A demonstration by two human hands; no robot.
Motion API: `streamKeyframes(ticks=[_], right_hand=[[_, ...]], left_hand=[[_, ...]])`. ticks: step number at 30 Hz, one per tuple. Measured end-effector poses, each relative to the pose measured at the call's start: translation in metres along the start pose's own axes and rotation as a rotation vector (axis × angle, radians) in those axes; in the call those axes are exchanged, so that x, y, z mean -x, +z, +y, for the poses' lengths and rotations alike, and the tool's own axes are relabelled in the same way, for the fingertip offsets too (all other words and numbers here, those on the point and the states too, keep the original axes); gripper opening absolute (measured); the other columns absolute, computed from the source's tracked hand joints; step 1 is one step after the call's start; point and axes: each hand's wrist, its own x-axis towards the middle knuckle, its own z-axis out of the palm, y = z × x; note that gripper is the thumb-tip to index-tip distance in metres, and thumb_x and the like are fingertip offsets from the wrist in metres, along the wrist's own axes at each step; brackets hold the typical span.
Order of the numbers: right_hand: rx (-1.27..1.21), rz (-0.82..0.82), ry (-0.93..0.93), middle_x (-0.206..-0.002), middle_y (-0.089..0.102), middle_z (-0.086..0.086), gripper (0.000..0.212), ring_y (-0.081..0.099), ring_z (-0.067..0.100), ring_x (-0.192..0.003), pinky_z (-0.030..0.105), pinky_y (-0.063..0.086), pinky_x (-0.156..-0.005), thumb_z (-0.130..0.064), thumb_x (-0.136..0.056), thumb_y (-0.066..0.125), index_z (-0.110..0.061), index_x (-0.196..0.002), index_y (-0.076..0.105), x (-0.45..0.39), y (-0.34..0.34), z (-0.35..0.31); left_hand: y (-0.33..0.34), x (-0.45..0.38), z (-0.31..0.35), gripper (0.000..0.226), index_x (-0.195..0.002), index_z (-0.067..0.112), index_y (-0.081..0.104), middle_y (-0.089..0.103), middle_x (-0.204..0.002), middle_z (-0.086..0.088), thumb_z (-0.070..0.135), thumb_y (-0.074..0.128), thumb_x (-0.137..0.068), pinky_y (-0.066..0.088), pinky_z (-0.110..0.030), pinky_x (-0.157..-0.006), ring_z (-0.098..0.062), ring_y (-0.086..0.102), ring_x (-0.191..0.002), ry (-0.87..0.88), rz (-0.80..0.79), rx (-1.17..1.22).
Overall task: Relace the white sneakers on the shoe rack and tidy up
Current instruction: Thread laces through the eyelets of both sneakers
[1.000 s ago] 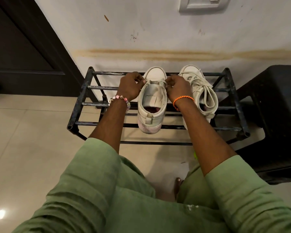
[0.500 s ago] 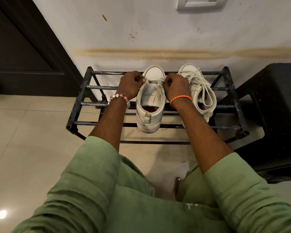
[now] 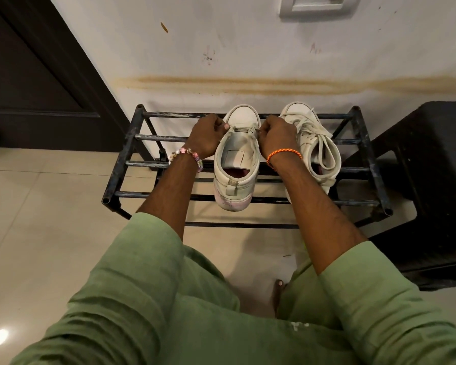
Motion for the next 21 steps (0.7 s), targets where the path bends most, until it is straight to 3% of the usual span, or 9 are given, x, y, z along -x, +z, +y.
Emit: streamKeyframes(ticks=[5,9,11,15,18,21], right_hand=[[0.025,-0.010,0.006,-0.104,0.063,0.023,0.020,0.058,0.037,-0.098,0.035,0.047,-0.083,-0.012,-0.090,0.046,-0.003,-0.099,0.062,0.003,-0.001,-0.004],[-0.005,-0.011,0.008,-0.101,0.065,0.019,0.016,0.058,0.034,-0.096,0.029,0.042,-0.076,-0.015,-0.090,0.051,-0.005,-0.096,0.062,0.006,-0.005,-0.004],[-0.058,-0.014,0.034,-0.098,0.066,0.016,0.014,0.059,0.031,-0.093,0.026,0.039,-0.074,-0.015,-0.088,0.053,-0.006,-0.093,0.063,0.006,-0.006,-0.006],[-0.253,-0.056,0.185,-0.090,0.067,0.011,0.006,0.061,0.026,-0.087,0.032,0.051,-0.080,-0.012,-0.082,0.055,-0.011,-0.082,0.061,-0.004,-0.013,-0.015],[-0.604,-0.164,0.306,-0.069,0.061,0.011,0.018,0.057,0.020,-0.059,0.033,0.053,-0.065,-0.004,-0.087,0.052,-0.009,-0.070,0.054,-0.009,-0.036,-0.032],[-0.745,-0.242,0.292,-0.064,0.056,0.006,0.021,0.051,0.014,-0.053,0.025,0.048,-0.058,-0.004,-0.090,0.054,-0.009,-0.069,0.054,-0.007,-0.074,-0.060]], left_hand=[[0.000,0.005,0.002,0.029,-0.096,-0.004,0.058,0.063,-0.099,-0.023,0.023,0.049,-0.098,0.036,-0.030,-0.071,-0.022,0.049,-0.082,-0.006,0.009,-0.027],[-0.005,0.007,0.005,0.047,-0.062,0.008,0.044,0.050,-0.064,-0.010,0.031,0.039,-0.102,0.025,-0.029,-0.061,-0.023,0.044,-0.065,-0.044,-0.018,-0.093],[-0.013,0.004,0.008,0.051,-0.057,0.008,0.047,0.051,-0.057,-0.009,0.036,0.042,-0.100,0.032,-0.030,-0.058,-0.021,0.048,-0.056,-0.088,0.024,0.024],[-0.032,0.004,0.023,0.031,-0.068,0.007,0.062,0.054,-0.057,0.002,0.024,0.056,-0.094,0.041,-0.018,-0.049,-0.008,0.053,-0.045,-0.159,0.085,0.325],[-0.052,0.008,0.041,0.018,-0.078,0.008,0.059,0.048,-0.062,-0.003,0.009,0.052,-0.095,0.043,-0.019,-0.049,-0.011,0.045,-0.050,-0.203,0.087,0.534],[-0.077,0.015,0.065,0.017,-0.094,0.007,0.062,0.051,-0.069,-0.002,0.009,0.046,-0.097,0.042,-0.020,-0.048,-0.012,0.043,-0.050,-0.206,0.050,0.579]])
